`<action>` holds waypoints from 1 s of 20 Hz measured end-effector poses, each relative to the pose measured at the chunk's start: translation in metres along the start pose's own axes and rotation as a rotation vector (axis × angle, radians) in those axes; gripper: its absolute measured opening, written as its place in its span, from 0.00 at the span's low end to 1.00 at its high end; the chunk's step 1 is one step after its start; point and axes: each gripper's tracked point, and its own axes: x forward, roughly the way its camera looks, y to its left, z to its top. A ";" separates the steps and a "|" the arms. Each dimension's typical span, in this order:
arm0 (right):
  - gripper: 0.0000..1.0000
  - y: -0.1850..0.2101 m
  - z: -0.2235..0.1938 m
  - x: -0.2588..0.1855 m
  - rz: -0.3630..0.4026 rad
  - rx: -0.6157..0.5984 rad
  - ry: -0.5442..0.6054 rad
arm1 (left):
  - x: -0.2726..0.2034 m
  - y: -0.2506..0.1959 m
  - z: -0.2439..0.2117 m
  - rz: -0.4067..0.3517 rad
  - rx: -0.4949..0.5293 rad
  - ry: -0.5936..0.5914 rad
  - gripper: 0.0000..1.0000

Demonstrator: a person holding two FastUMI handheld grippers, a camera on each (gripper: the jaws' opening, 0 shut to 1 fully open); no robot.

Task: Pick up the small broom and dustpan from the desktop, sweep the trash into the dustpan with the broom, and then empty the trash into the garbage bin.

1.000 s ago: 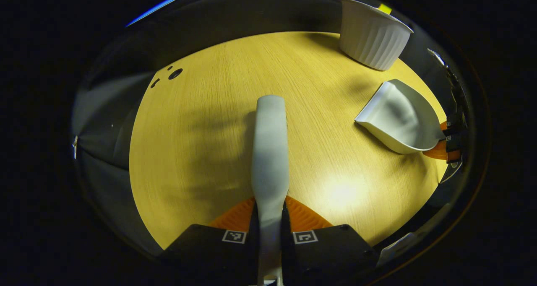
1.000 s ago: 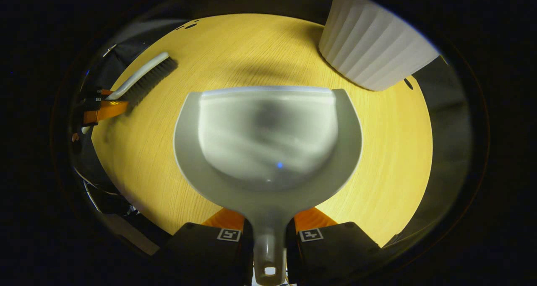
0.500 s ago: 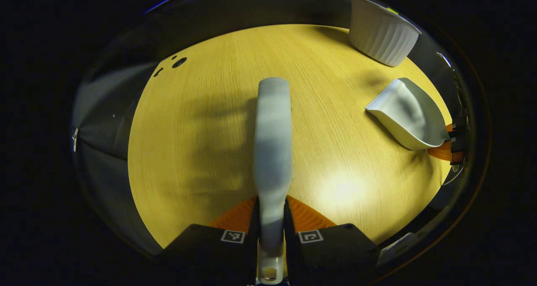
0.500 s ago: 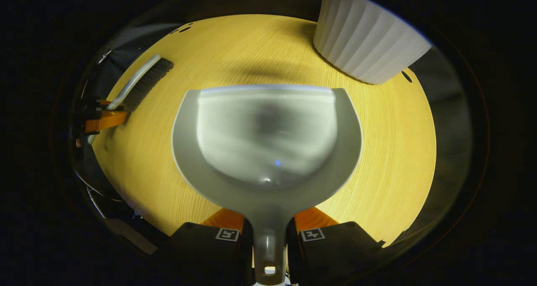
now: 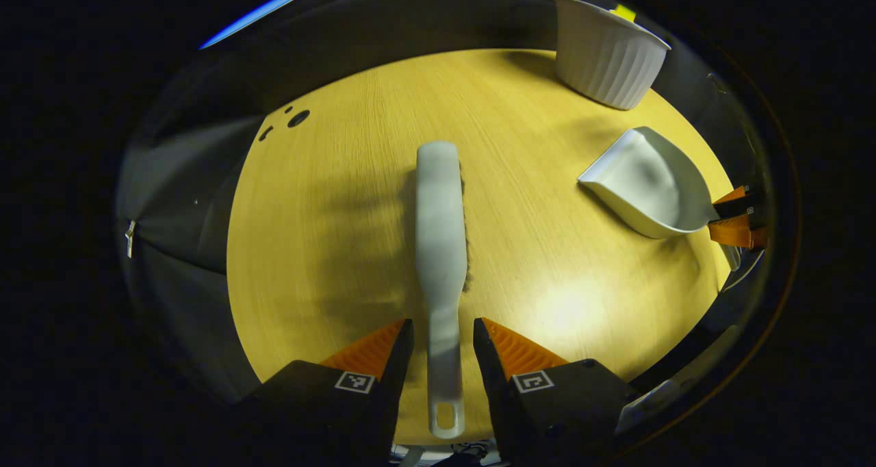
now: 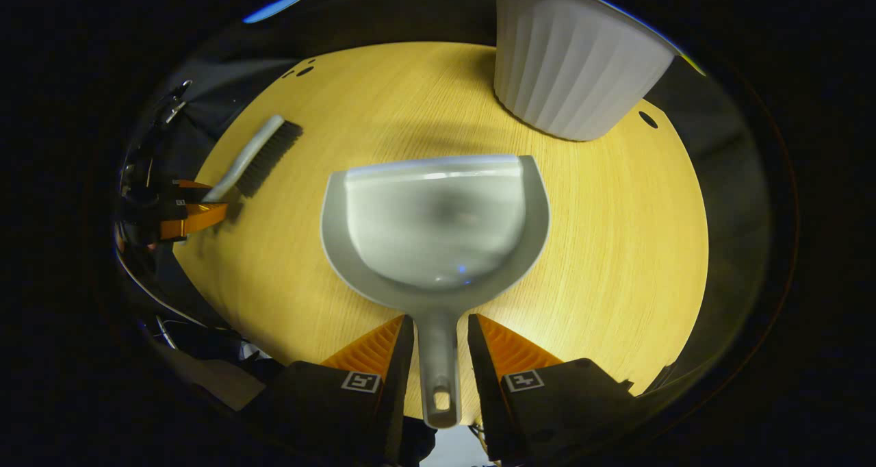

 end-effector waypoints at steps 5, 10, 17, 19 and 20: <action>0.52 0.001 0.044 -0.067 -0.016 0.001 -0.207 | -0.061 0.002 0.047 0.005 -0.008 -0.193 0.58; 0.52 0.006 0.099 -0.135 -0.039 0.007 -0.468 | -0.143 -0.001 0.128 -0.010 -0.091 -0.527 0.58; 0.52 0.015 0.170 -0.237 -0.090 -0.030 -0.842 | -0.249 -0.009 0.194 0.001 -0.074 -0.900 0.58; 0.52 0.015 0.185 -0.261 -0.110 -0.048 -0.939 | -0.269 -0.019 0.197 -0.021 -0.097 -0.967 0.58; 0.51 0.015 0.191 -0.270 -0.124 -0.063 -0.982 | -0.279 -0.021 0.199 -0.025 -0.110 -1.006 0.58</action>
